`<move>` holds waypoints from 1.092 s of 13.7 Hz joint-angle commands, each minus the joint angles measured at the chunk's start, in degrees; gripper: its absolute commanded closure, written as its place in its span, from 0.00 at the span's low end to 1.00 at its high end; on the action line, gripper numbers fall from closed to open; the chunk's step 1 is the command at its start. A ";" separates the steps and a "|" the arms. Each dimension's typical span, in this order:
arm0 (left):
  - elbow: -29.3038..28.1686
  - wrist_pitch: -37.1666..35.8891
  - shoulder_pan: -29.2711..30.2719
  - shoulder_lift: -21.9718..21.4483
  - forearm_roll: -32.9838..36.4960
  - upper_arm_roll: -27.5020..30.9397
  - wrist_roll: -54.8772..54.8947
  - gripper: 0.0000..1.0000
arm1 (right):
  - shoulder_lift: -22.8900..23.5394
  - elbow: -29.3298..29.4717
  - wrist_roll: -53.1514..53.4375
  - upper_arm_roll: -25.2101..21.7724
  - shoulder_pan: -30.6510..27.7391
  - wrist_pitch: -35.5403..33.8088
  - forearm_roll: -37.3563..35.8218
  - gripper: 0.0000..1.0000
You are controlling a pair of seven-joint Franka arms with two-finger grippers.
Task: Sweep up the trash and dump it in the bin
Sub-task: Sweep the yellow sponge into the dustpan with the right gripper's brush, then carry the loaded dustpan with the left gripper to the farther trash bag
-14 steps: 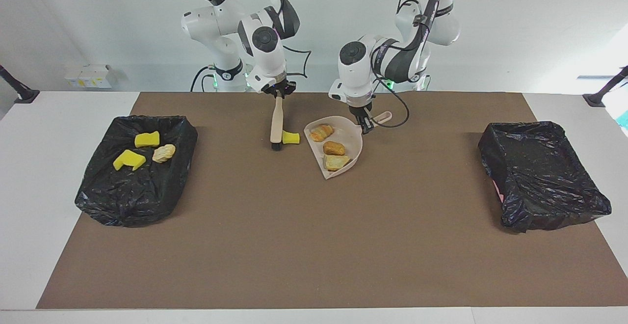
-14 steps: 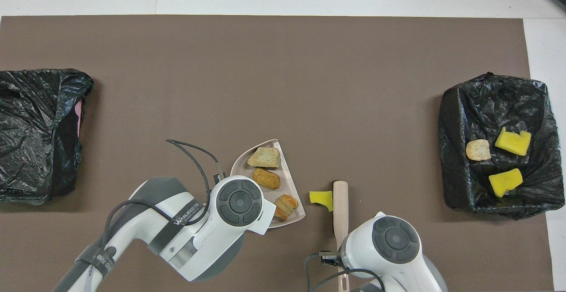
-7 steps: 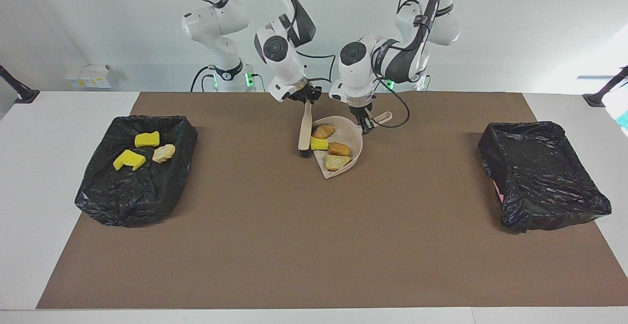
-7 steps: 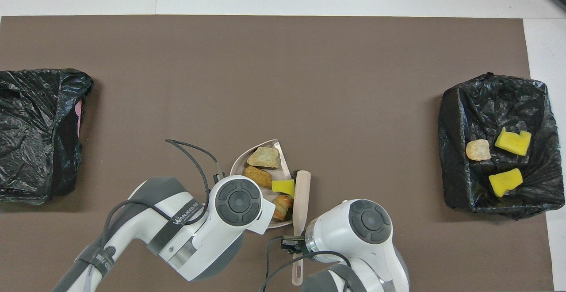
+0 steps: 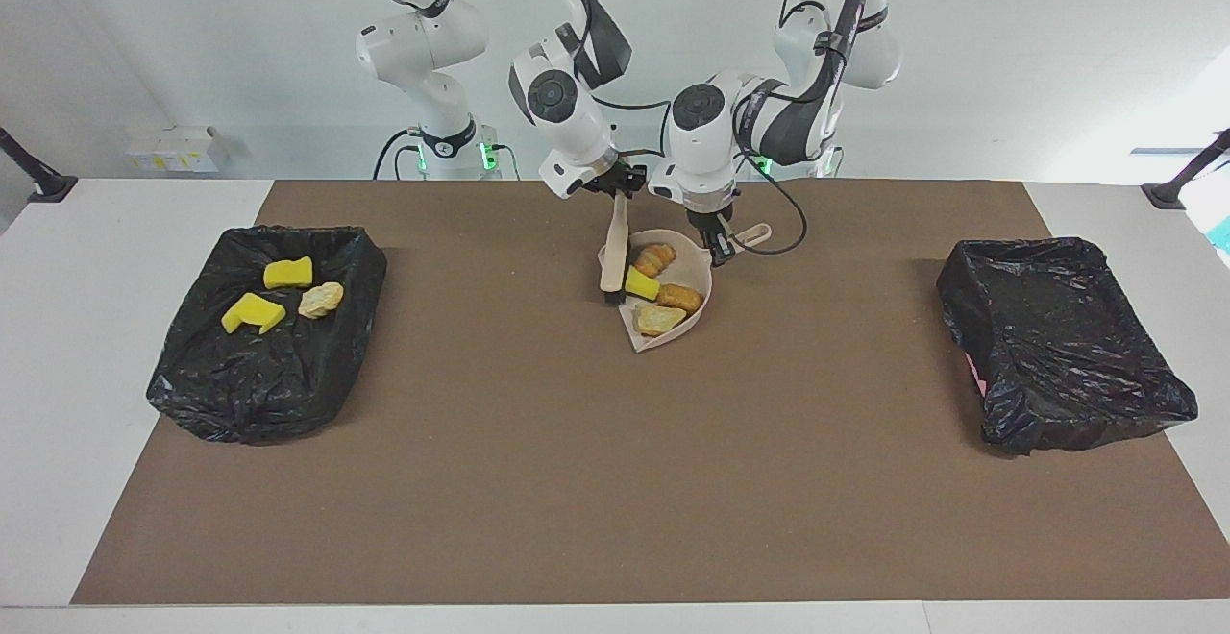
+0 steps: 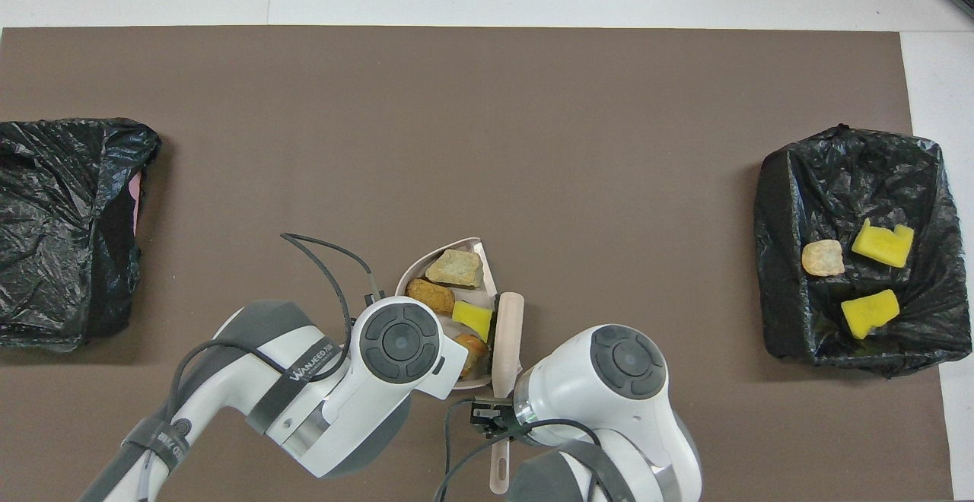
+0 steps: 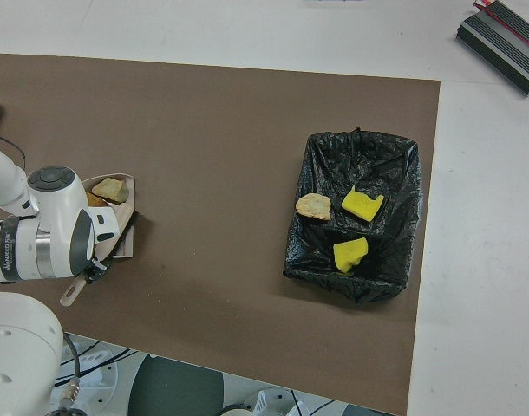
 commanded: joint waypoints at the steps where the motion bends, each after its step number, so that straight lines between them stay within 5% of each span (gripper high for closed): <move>1: -1.33 1.48 1.35 -1.02 1.00 0.15 2.08 1.00 | -4.92 -0.03 -1.76 0.16 -3.98 -6.40 -3.51 1.00; 7: 1.13 1.13 5.29 -0.32 1.00 0.32 6.83 1.00 | -7.31 3.22 -5.10 0.69 -5.66 -15.74 -19.33 1.00; 15: 7.01 -1.59 14.87 -3.22 1.09 0.32 14.38 1.00 | -6.78 3.48 -6.68 1.04 -4.08 -11.52 -19.09 1.00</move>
